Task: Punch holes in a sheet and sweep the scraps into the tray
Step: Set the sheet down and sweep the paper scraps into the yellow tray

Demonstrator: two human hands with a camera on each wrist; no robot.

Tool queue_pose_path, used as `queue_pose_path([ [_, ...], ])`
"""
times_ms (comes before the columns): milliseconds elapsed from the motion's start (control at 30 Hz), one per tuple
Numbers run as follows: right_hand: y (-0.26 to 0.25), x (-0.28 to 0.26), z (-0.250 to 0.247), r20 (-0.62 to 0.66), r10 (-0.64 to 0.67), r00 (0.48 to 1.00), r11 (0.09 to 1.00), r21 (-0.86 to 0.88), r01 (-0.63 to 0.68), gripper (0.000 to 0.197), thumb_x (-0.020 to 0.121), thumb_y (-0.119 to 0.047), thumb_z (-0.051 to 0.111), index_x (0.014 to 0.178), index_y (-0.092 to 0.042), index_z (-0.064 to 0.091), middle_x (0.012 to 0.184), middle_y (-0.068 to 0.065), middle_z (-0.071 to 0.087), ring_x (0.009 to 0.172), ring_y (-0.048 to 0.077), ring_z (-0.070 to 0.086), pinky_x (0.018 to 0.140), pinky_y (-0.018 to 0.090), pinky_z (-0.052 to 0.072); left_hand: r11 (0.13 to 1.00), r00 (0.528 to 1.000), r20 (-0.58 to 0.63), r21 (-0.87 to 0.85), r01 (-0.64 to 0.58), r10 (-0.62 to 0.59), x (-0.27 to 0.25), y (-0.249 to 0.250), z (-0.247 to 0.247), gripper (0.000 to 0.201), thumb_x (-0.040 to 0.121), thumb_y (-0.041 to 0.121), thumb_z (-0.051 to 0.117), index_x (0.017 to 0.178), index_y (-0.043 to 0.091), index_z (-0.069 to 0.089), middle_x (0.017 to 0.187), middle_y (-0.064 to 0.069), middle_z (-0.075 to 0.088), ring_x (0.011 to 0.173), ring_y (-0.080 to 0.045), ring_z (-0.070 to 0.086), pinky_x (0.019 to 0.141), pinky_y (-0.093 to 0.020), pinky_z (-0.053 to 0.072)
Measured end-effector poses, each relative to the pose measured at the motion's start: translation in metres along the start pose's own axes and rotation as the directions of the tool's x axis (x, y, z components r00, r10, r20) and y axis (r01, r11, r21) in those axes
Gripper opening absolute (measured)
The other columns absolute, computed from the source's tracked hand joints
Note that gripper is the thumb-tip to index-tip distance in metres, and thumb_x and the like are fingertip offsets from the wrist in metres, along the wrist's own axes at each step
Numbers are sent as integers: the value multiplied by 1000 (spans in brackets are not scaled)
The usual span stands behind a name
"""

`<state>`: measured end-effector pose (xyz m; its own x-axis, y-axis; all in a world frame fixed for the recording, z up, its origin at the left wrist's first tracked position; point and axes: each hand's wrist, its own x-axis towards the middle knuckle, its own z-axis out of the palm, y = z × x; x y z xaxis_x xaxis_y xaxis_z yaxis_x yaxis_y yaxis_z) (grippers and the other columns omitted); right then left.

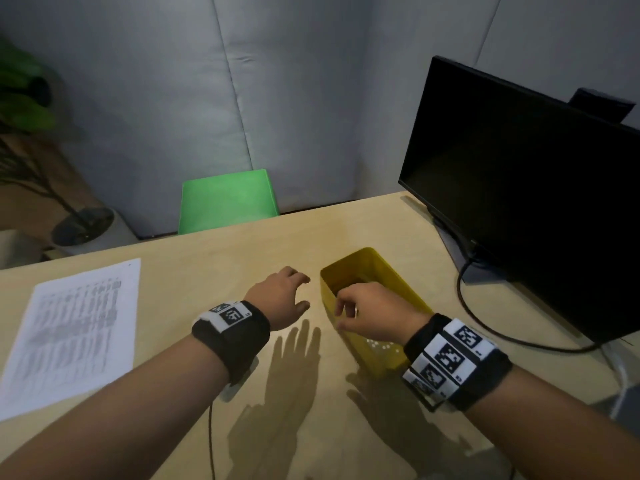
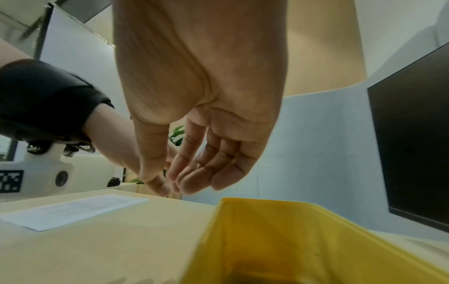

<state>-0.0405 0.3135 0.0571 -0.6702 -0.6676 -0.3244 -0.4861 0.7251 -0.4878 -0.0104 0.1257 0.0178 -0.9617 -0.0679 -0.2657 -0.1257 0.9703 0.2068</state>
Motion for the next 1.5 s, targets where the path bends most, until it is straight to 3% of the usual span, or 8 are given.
queue_pose_path([
  [200,-48,6,57,167,-51,985,984,-163,78,36,84,-44,67,113,-23,61,108,-2,60,94,17,57,83,33,51,992,972,204,63,108,-119,-54,-62,25,61,88,47,52,143,29,32,156,1,22,132,-24,42,104,-39,40],
  [433,-70,2,130,325,-7,946,964,-249,93,74,73,-52,74,135,-29,42,133,2,42,116,24,51,91,38,48,985,942,287,58,166,-175,-94,-104,58,54,90,43,48,141,30,38,156,2,26,135,-21,40,107,-37,38],
  [567,-74,-11,163,357,16,934,963,-258,82,93,66,-54,78,142,-30,31,140,5,35,124,27,45,98,41,47,986,925,344,75,146,-163,-111,-114,76,45,88,42,53,130,27,49,147,-2,36,123,-26,50,97,-41,46],
  [667,-75,-20,177,367,19,930,947,-305,101,98,62,-57,80,140,-25,30,139,8,33,124,29,41,101,44,45,989,936,323,101,112,-139,-119,-116,86,51,89,40,53,136,24,41,151,-3,29,122,-29,50,94,-42,47],
  [767,-73,-24,183,337,4,942,929,-350,121,97,60,-59,79,137,-22,33,138,9,33,123,30,38,102,45,42,989,948,290,105,104,-130,-123,-115,90,54,90,40,52,138,24,36,154,-3,23,125,-29,46,94,-42,45],
  [1000,-68,-23,193,254,-15,967,926,-361,109,94,61,-56,79,138,-26,32,138,8,33,123,28,37,103,42,39,989,959,248,87,120,-138,-124,-111,92,49,89,39,50,134,23,41,147,-2,33,123,-26,47,91,-41,44],
  [1300,-71,-14,195,281,-8,960,928,-354,112,92,61,-49,82,134,-26,33,131,8,35,120,28,37,102,42,39,984,957,240,103,142,-163,-118,-110,92,42,89,40,48,129,25,46,142,-1,39,111,-25,55,85,-37,41],
  [1500,-69,-6,173,285,-18,958,972,-220,83,49,79,-47,70,124,-35,56,125,2,43,115,23,44,99,37,40,985,949,266,79,155,-171,-111,-112,85,33,89,41,48,119,29,57,139,2,45,110,-22,57,83,-34,40],
])
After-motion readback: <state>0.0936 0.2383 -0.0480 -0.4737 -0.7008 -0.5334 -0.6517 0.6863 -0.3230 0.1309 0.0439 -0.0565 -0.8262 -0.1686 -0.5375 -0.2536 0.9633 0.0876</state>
